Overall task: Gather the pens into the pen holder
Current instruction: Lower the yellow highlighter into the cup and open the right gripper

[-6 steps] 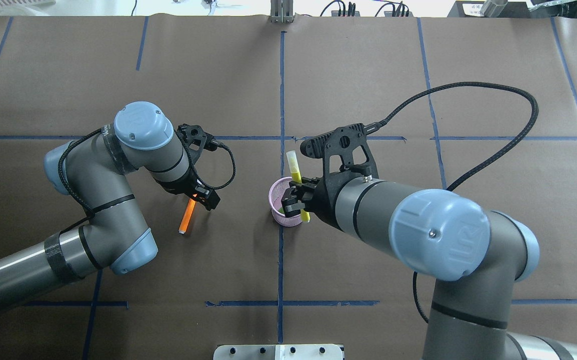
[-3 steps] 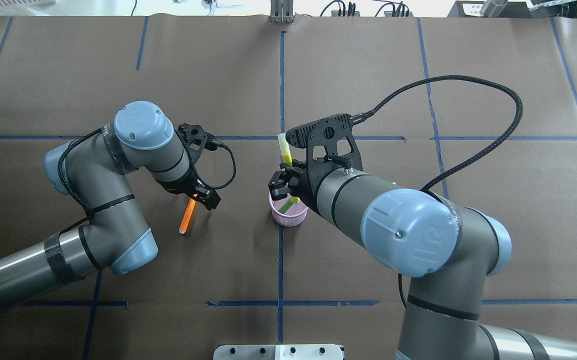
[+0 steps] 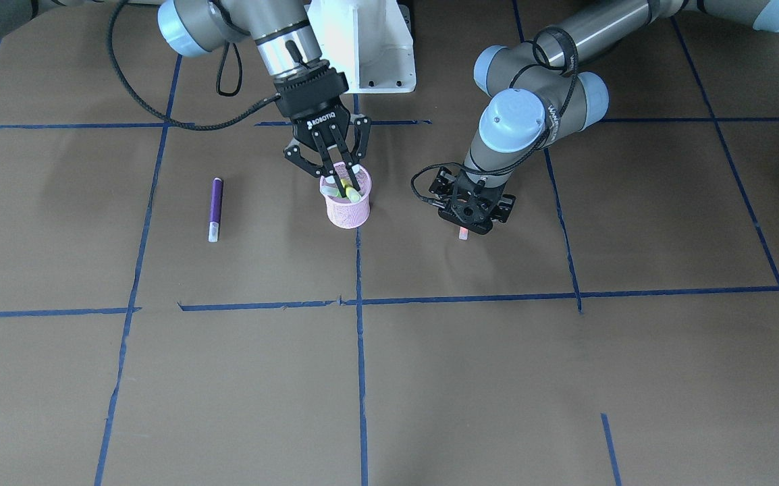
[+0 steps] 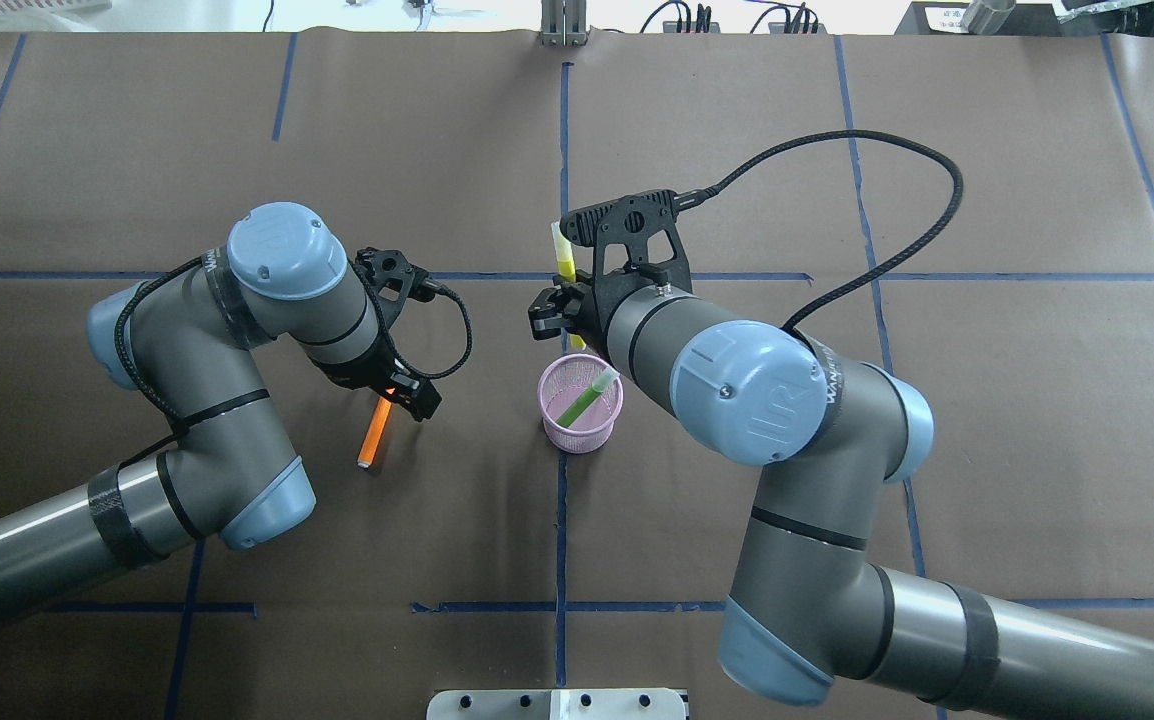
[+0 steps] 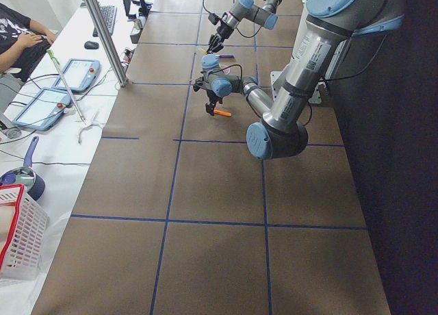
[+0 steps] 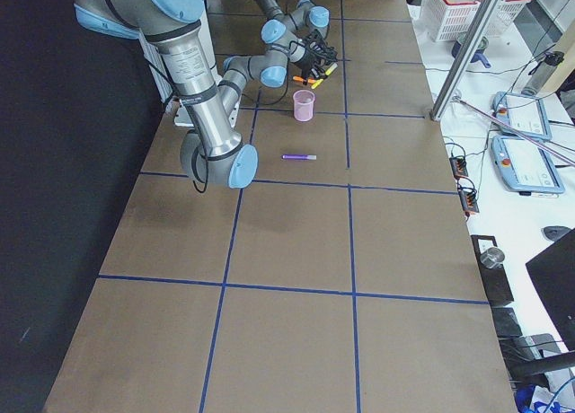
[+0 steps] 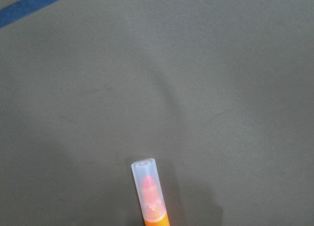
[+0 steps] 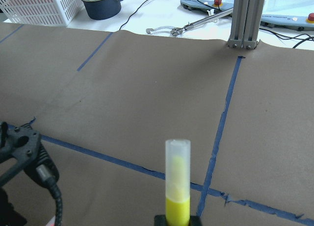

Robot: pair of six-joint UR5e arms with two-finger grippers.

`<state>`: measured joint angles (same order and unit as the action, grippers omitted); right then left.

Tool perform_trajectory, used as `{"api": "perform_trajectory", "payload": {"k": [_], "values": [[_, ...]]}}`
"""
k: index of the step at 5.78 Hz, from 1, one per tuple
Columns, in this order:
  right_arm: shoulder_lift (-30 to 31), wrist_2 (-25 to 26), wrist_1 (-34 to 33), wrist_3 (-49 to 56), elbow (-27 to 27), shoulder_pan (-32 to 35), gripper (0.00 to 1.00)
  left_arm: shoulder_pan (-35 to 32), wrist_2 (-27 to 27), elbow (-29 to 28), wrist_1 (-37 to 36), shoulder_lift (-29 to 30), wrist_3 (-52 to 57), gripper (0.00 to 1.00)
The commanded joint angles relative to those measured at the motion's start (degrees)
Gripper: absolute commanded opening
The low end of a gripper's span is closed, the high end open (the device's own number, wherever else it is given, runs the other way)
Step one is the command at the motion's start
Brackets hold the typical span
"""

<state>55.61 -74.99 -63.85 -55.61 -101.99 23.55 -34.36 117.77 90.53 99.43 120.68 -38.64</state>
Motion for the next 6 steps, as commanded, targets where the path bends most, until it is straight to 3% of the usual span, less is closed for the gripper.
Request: {"api": "perform_trajectory", "payload": {"k": [1, 3, 6], "values": [[-0.2, -0.1, 4.7, -1.8, 4.1, -1.6, 0.01, 0.0, 0.0, 0.0, 0.0, 0.1, -0.1, 1.0], [0.8, -0.2, 3.9, -2.2, 1.2, -2.9, 0.0, 0.1, 0.0, 0.0, 0.0, 0.1, -0.1, 1.0], [2.9, -0.2, 3.9, -2.3, 1.3, -4.3, 0.0, 0.1, 0.0, -0.2, 0.0, 0.0, 0.1, 1.0]]}}
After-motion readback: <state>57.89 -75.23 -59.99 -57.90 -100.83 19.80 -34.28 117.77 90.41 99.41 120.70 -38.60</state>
